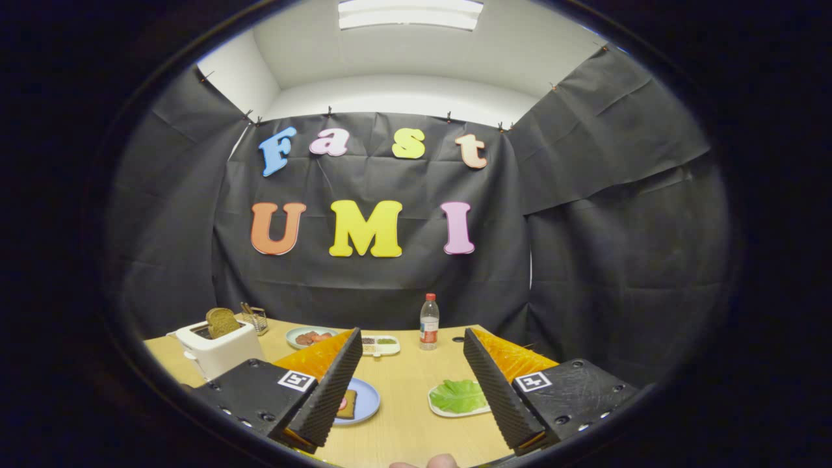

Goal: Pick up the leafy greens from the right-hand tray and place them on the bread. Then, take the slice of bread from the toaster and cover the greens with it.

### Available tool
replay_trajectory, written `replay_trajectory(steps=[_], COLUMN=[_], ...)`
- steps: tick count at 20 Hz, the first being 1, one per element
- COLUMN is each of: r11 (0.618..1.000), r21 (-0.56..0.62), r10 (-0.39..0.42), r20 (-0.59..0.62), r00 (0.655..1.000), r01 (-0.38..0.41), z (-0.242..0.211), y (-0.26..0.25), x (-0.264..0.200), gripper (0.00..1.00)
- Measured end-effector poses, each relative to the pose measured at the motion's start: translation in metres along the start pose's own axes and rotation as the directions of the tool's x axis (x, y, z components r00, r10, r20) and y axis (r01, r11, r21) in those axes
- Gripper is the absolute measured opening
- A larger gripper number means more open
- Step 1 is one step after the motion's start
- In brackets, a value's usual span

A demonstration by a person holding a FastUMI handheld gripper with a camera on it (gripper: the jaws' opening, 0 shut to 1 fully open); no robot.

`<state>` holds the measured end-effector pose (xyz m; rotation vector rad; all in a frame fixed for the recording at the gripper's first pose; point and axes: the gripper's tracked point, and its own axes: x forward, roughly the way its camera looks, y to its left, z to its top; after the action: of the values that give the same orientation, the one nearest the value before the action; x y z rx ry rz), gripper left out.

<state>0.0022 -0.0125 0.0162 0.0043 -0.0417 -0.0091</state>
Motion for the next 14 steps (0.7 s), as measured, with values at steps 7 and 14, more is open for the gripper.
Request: replay_trajectory(steps=[7, 14], r11=[0.999, 0.999], r21=[-0.027, -0.032], r10=[0.022, 0.005], r20=[-0.009, -0.041], r00=[1.0, 0.999], r01=[-0.022, -0.006], z=[-0.003, -0.01], y=[-0.004, -0.053], x=[0.008, 0.031], gripper=[0.95, 0.95])
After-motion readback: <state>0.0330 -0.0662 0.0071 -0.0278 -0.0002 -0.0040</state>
